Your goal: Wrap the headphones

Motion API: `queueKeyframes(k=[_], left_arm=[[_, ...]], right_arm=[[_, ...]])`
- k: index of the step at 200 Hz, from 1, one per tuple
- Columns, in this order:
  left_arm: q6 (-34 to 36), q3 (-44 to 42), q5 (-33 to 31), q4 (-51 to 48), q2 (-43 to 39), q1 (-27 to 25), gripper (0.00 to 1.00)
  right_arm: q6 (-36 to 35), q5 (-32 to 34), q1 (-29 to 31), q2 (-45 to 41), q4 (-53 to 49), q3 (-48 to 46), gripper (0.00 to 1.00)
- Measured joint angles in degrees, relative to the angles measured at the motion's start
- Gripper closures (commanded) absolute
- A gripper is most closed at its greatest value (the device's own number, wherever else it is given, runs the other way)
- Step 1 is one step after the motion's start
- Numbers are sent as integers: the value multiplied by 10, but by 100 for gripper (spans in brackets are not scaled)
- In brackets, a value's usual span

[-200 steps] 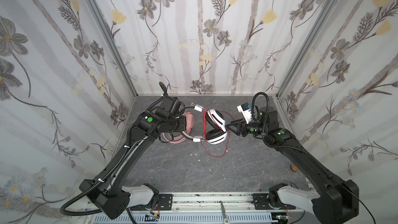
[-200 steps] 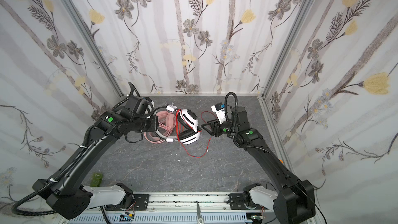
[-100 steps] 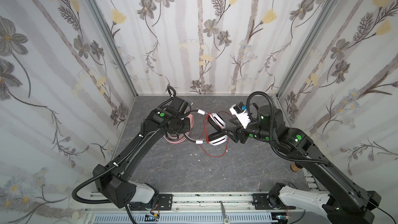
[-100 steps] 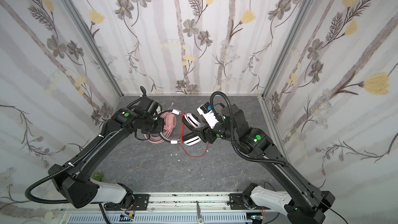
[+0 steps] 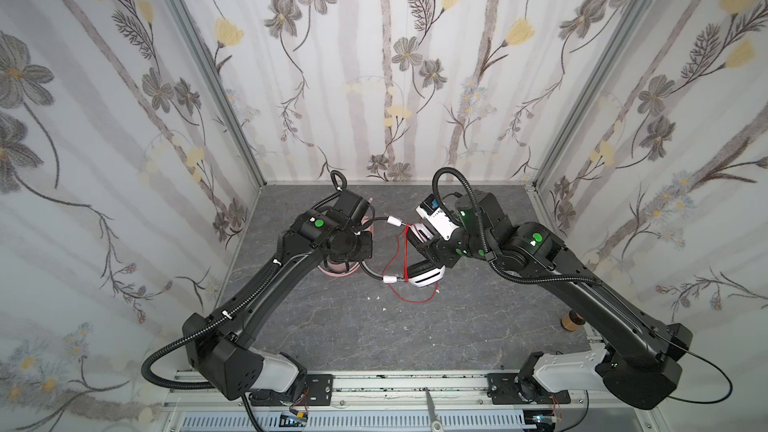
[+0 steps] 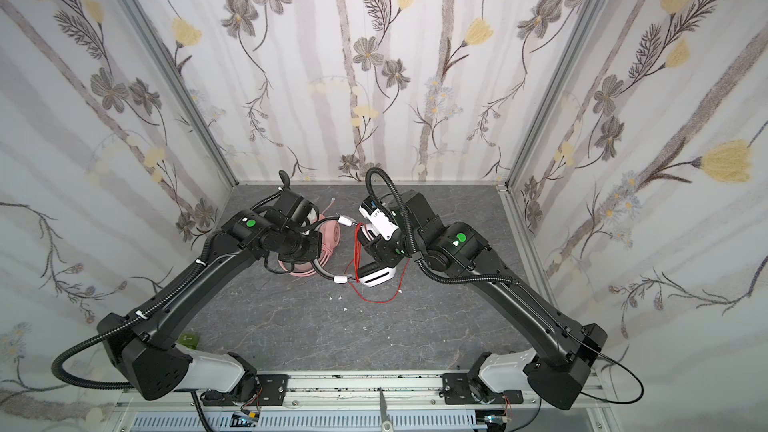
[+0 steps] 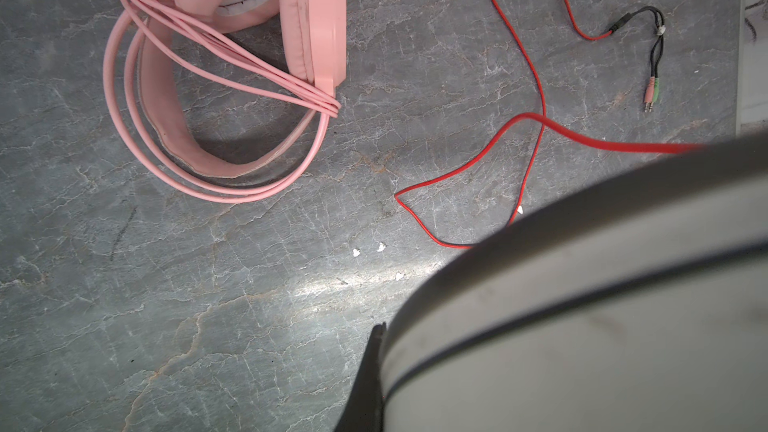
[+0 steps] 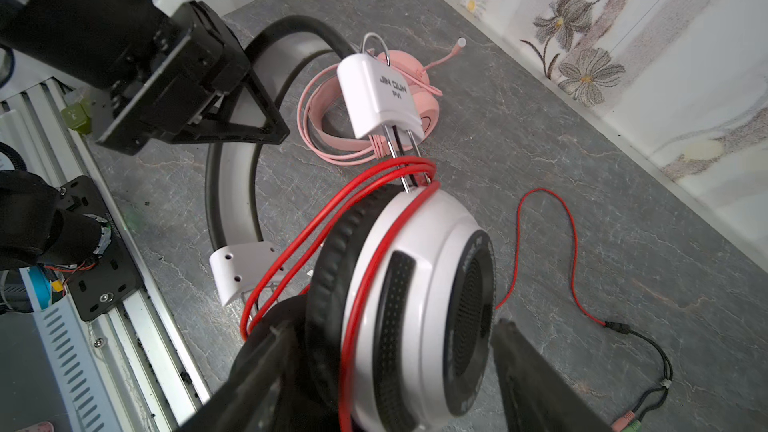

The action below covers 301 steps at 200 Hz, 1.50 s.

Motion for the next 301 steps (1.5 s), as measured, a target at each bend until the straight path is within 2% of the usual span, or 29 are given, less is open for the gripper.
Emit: queueKeyframes(k=[51, 84, 100, 139, 156, 168, 183, 199, 223, 230, 250, 262, 301], left_arm=[[6, 10, 0, -9, 0, -12, 100], [8, 16, -2, -16, 3, -16, 100], [8, 16, -1, -19, 4, -17, 100], [8, 19, 7, -19, 4, -20, 100], [9, 23, 15, -14, 6, -20, 78], [8, 24, 23, -9, 8, -20, 69], [6, 24, 24, -5, 11, -20, 61], [6, 25, 25, -4, 13, -22, 60], [6, 27, 27, -5, 16, -26, 61], [6, 27, 29, -6, 17, -28, 63], [-1, 28, 30, -7, 18, -32, 90], [-5, 31, 21, -4, 19, -33, 100], [-3, 47, 13, -21, 26, -33, 100]], right_arm=[[-5, -1, 1, 25, -5, 6, 34], [-3, 17, 0, 28, -16, 7, 51], [1, 31, 0, 28, -18, 7, 63], [8, 56, 1, 18, -24, 7, 73], [9, 63, 2, 8, -25, 8, 74], [13, 70, 2, 5, -28, 10, 74], [13, 72, 0, 1, -29, 14, 75], [13, 79, 0, -3, -30, 18, 75], [19, 91, 0, -3, -41, 27, 75], [19, 94, 0, -3, -46, 32, 75], [19, 103, 1, 2, -53, 47, 76], [21, 100, 1, 5, -54, 49, 76], [20, 101, 1, 5, -56, 50, 74]])
